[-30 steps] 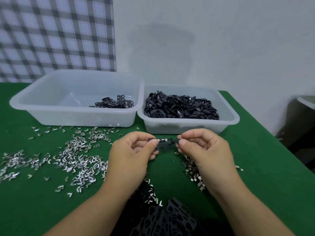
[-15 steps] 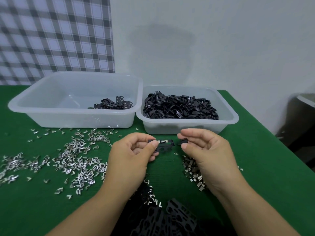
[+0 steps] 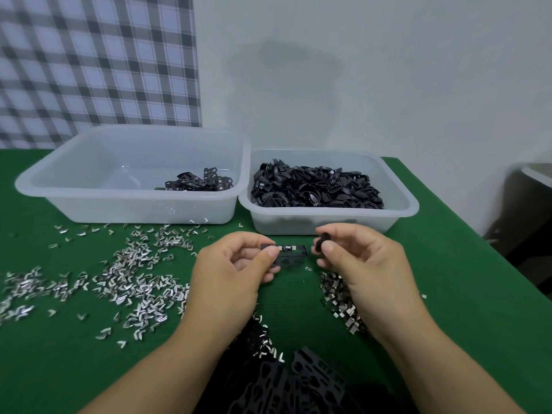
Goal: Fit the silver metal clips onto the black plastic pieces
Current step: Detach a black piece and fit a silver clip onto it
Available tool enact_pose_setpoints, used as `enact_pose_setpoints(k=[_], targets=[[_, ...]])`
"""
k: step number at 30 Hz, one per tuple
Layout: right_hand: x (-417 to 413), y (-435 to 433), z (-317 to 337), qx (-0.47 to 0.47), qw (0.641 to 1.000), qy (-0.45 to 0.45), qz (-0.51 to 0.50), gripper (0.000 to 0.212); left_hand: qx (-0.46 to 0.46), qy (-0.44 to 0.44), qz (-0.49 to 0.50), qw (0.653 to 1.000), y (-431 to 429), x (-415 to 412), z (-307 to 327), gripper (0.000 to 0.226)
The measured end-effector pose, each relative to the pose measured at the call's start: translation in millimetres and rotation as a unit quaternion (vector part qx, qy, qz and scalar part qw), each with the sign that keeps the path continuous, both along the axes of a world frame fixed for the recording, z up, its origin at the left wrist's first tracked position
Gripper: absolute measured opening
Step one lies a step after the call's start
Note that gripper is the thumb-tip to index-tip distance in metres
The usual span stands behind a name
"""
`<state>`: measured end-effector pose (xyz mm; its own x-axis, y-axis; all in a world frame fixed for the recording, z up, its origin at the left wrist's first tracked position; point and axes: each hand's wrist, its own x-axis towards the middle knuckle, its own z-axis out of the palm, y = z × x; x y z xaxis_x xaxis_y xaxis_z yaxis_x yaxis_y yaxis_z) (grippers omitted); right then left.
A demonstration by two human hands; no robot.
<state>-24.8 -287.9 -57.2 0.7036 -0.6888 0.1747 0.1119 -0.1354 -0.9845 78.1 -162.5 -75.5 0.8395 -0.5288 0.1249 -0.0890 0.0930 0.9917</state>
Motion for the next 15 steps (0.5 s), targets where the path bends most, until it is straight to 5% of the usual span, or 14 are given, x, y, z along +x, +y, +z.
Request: enact_pose_setpoints(k=[15], targets=[[-0.6,2.5,-1.3,0.059,0.998,0.001,0.029,0.013,-0.013,0.019,-0.004,1.0,-0.8,-0.8,1.0,0.01]])
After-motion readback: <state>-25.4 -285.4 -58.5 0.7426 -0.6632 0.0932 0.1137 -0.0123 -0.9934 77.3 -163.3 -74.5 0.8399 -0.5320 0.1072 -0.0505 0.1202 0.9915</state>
